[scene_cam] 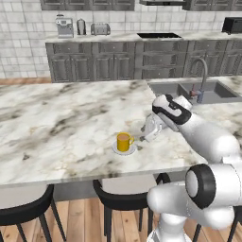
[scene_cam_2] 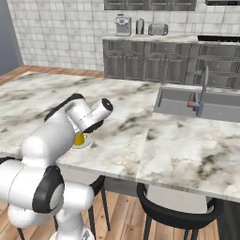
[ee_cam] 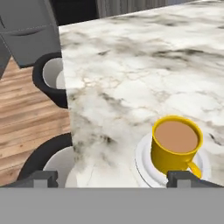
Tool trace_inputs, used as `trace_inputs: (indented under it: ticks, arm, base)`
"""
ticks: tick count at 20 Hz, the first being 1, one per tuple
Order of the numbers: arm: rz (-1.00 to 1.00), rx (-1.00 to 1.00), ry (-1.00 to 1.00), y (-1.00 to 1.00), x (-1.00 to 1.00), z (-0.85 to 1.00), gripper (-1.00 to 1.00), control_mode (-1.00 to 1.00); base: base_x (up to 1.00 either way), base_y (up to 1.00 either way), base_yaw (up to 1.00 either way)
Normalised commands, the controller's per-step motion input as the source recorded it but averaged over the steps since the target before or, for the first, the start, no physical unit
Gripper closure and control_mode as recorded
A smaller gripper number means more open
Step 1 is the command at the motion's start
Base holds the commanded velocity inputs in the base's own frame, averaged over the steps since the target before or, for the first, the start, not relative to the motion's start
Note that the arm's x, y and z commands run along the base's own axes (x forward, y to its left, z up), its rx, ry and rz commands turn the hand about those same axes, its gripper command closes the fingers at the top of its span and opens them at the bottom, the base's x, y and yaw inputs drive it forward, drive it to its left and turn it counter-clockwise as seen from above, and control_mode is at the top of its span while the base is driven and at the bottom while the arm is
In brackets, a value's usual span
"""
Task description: Pick the cup of tea, navigate to the dining table, and place it on the saucer.
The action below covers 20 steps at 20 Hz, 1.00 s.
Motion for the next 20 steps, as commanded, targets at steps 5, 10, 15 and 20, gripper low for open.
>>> trace_inputs:
  ticks: [5, 10, 15, 20]
  arm:
    - [-0.13, 0.00, 0.01, -0.13, -1.00, 0.78, -1.00, -1.00]
    - [-0.25, 0.00, 0.06, -0.23, -1.00, 0.59, -1.00, -1.00]
    - [-0.30, 0.00, 0.07, -0.27, -1.00, 0.51, -1.00, -1.00]
    - [-0.28, 0.00, 0.05, -0.26, -1.00, 0.50, -1.00, -1.00]
  base:
    - [0.00, 0.00, 0.00]
    - [0.00, 0.00, 0.00]
    - [0.00, 0.00, 0.00]
    - [0.00, 0.00, 0.00]
